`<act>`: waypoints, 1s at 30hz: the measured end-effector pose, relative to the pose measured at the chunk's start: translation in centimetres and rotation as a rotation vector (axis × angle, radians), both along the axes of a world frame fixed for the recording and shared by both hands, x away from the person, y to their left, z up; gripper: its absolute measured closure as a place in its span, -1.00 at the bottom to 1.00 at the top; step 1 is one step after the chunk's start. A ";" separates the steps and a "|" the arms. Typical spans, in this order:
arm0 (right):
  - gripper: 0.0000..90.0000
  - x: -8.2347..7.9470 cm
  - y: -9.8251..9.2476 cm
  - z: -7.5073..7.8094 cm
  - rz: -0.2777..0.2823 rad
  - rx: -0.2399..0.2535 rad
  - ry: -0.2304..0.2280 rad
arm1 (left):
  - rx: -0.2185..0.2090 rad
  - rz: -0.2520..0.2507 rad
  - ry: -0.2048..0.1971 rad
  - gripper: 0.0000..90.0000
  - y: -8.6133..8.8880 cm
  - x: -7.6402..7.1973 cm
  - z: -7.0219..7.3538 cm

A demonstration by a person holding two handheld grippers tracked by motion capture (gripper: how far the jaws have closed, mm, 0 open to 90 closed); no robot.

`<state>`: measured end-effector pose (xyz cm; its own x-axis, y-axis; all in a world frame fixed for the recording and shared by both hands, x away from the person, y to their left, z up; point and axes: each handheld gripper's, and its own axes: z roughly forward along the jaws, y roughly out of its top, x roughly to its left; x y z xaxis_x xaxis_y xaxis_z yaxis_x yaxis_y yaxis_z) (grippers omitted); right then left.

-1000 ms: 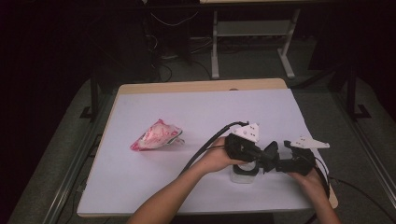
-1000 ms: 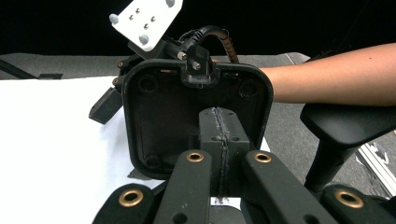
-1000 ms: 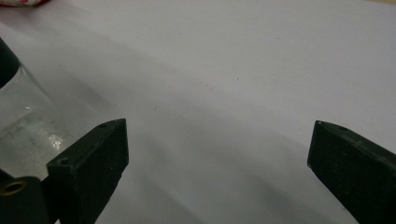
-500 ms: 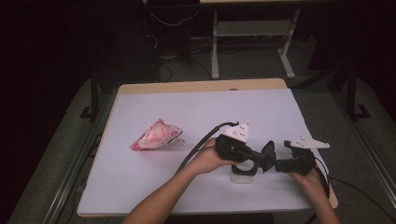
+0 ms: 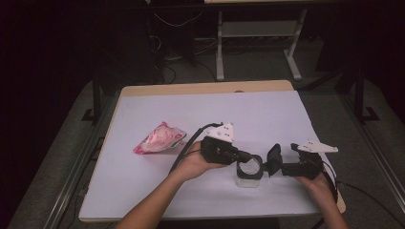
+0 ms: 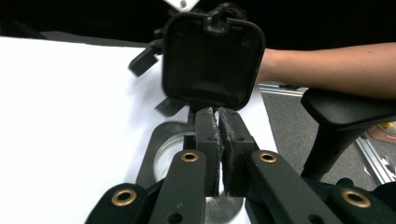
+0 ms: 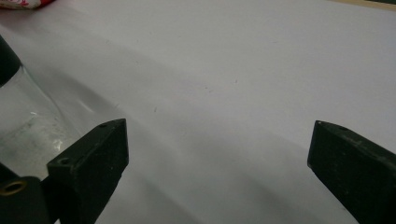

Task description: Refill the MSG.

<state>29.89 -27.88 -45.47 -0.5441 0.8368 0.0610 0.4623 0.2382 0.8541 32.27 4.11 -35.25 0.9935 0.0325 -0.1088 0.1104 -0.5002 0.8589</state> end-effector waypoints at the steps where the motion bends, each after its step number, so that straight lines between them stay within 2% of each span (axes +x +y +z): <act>1: -0.89 -0.1 0.0 0.0 0.000 0.004 0.001 | 0.000 0.010 0.001 0.87 0.4 -0.1 0.1; 2: -0.89 -0.2 -0.1 0.0 -0.002 0.008 0.005 | 0.000 0.010 0.001 0.86 0.4 -0.1 0.1; 5: -0.89 -0.3 -0.3 0.1 -0.006 0.002 0.002 | -0.012 0.035 0.007 0.79 2.2 -0.4 0.4; 10: -0.89 -0.8 -0.7 0.7 -0.006 0.003 0.005 | -0.013 0.076 0.005 0.67 4.0 -1.0 0.5; 13: -0.89 -1.3 -0.7 1.1 0.010 -0.002 0.021 | -0.017 0.105 0.006 0.62 5.3 -1.4 0.6; 16: -0.89 -2.0 -0.9 1.1 0.018 -0.029 0.042 | -0.016 0.127 0.012 0.58 6.7 -1.9 0.5; 17: -0.89 -2.4 -0.9 1.2 0.017 -0.021 0.047 | -0.011 0.134 0.010 0.57 7.1 -2.1 0.4; 22: -0.89 -3.8 -1.0 1.4 0.067 -0.013 0.066 | -0.004 0.170 0.016 0.49 8.9 -3.1 -0.1; 27: -0.89 -5.2 -0.8 1.3 0.145 -0.050 0.115 | 0.002 0.195 0.036 0.35 10.0 -4.0 -1.2; 30: -0.67 -6.2 -0.6 1.1 0.173 -0.048 0.129 | 0.010 0.207 0.046 0.29 10.6 -4.5 -1.8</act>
<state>23.70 -28.44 -44.37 -0.6698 0.7356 0.1013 0.5156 0.3626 0.7764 27.77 14.76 -37.00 0.9596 0.2361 -0.1527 0.2505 -0.4709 0.8458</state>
